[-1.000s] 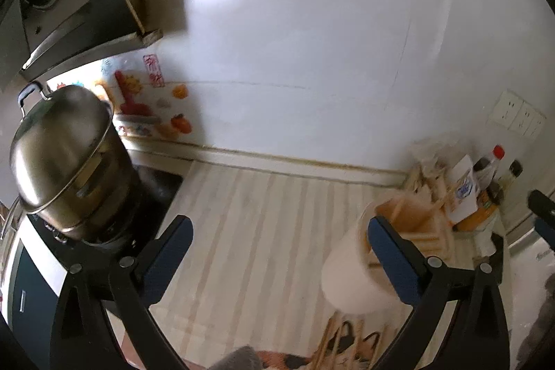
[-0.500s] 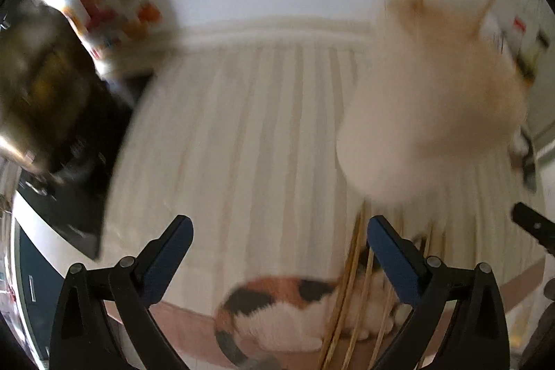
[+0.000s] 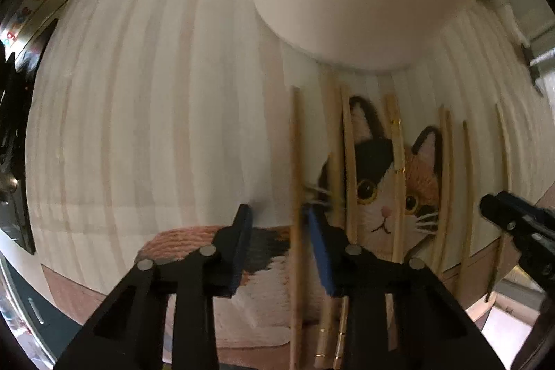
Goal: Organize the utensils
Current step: 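Lower the left tool and grasp another chopstick while the right tool grasps one too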
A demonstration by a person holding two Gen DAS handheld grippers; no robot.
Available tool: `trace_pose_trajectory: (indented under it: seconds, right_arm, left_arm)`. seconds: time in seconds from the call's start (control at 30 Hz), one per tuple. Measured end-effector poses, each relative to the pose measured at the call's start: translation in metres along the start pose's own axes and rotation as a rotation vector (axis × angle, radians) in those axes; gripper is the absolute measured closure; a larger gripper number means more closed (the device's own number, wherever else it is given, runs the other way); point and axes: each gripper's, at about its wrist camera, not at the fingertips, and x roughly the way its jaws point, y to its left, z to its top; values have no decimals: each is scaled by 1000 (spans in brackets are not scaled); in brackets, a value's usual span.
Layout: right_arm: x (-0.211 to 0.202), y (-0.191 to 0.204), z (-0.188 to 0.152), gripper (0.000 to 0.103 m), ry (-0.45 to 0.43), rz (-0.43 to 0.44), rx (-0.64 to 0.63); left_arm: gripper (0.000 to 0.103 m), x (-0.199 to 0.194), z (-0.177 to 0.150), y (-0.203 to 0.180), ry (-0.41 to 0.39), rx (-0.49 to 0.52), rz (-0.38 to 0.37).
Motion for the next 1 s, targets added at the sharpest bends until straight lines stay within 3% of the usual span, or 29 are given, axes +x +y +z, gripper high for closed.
trace_pose_trajectory:
  seconds: [0.07,0.17,0.33,0.5,0.6,0.83,1.0]
  right_arm:
    - [1,-2,-2,66,4,-6,2]
    - [0,-5,-6,66,1,-12,1]
    - [2,-8,-10,66,10,-13,-11]
    - [16,-5,-12,75,58,-11,-38]
    - [20,-2,-17,96,47,-59,-80]
    - [20,-11,-25,96,53,-126,-104]
    - [22,-12,-24,95,89,-153,-132]
  left_arm:
    - [79,-1,-1,-2,-3,6,-3]
    - [98,-2,0,0,-9,-11,-2]
    - [99,-5,-5,29,-5,-121,7]
    - [98,-7,-21,58,34,-239,-7]
    - [98,-8,-28,63,33,-230,0]
    - [98,-5,-31,39,39,-190,24]
    - [98,2,-11,35,41,-199,23]
